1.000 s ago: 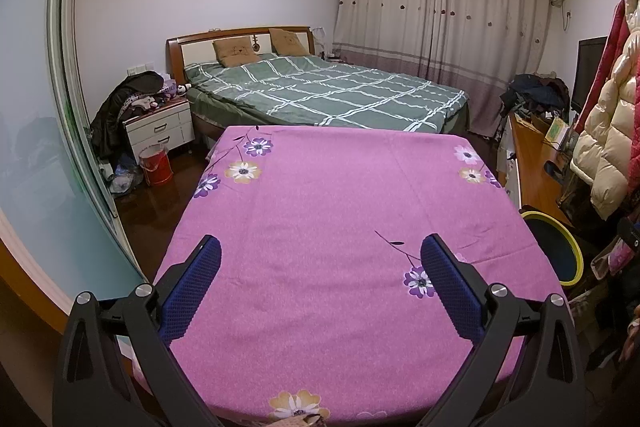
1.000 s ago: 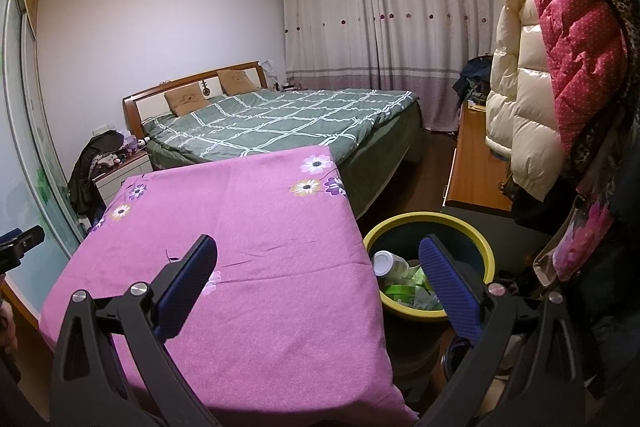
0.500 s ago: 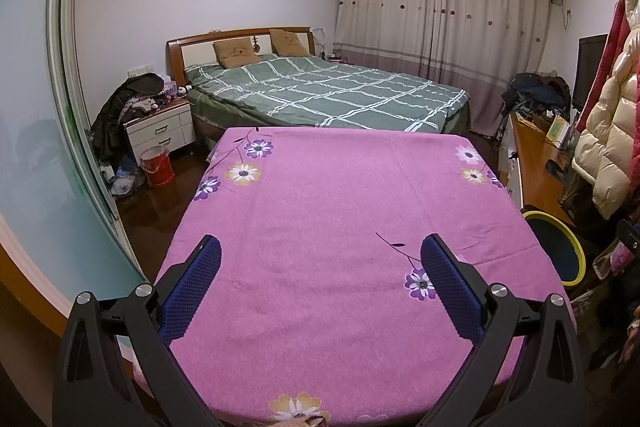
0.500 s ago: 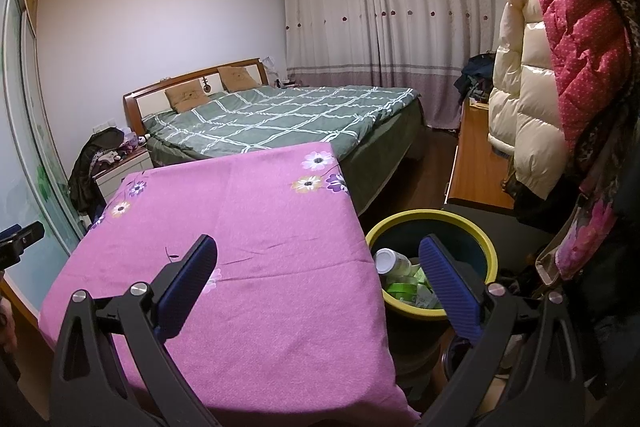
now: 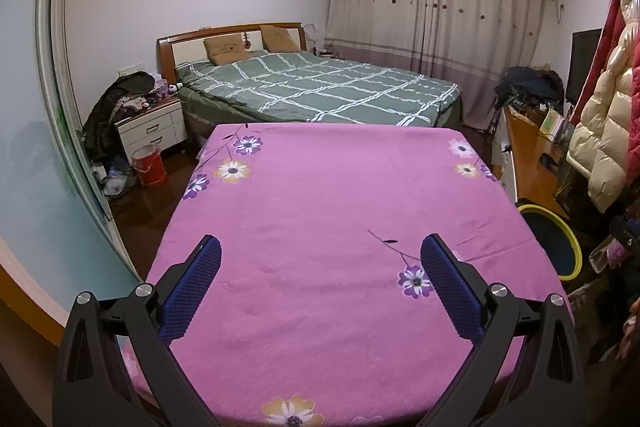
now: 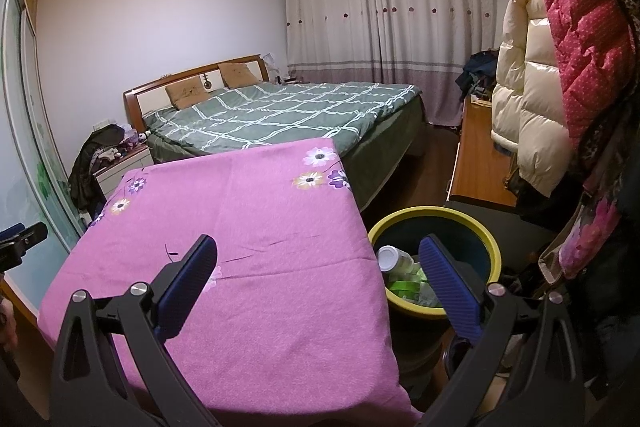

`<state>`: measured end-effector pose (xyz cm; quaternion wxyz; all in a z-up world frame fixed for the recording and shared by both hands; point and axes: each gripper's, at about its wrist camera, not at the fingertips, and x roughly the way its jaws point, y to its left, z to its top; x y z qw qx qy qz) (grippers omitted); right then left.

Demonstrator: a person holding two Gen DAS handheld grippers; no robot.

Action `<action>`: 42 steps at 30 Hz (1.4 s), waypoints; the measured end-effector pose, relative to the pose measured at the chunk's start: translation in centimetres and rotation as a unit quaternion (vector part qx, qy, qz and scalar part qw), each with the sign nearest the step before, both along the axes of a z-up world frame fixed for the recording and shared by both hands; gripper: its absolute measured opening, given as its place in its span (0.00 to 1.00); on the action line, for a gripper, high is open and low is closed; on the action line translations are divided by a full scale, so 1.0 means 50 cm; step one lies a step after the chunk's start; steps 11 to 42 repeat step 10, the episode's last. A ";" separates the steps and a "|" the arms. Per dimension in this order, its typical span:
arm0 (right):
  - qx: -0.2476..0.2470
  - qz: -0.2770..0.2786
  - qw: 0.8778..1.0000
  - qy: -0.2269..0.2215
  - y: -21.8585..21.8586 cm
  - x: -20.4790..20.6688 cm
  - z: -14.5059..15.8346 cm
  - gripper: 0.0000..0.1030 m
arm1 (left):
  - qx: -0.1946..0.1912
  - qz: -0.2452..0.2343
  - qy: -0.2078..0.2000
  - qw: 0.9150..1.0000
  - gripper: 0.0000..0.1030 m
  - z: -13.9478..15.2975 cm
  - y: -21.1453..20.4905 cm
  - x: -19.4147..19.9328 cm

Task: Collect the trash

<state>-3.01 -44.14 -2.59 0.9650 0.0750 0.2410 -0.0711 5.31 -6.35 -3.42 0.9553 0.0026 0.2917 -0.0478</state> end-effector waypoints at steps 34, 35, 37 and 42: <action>0.003 0.067 0.997 0.033 0.037 0.199 -0.021 0.94 | 0.019 0.025 0.058 0.998 0.95 -0.090 0.048 0.258; 0.003 0.067 0.997 0.033 0.037 0.199 -0.021 0.94 | 0.019 0.025 0.058 0.998 0.95 -0.090 0.048 0.258; 0.003 0.067 0.997 0.033 0.037 0.199 -0.021 0.94 | 0.019 0.025 0.058 0.998 0.95 -0.090 0.048 0.258; 0.003 0.067 0.997 0.033 0.037 0.199 -0.021 0.94 | 0.019 0.025 0.058 0.998 0.95 -0.090 0.048 0.258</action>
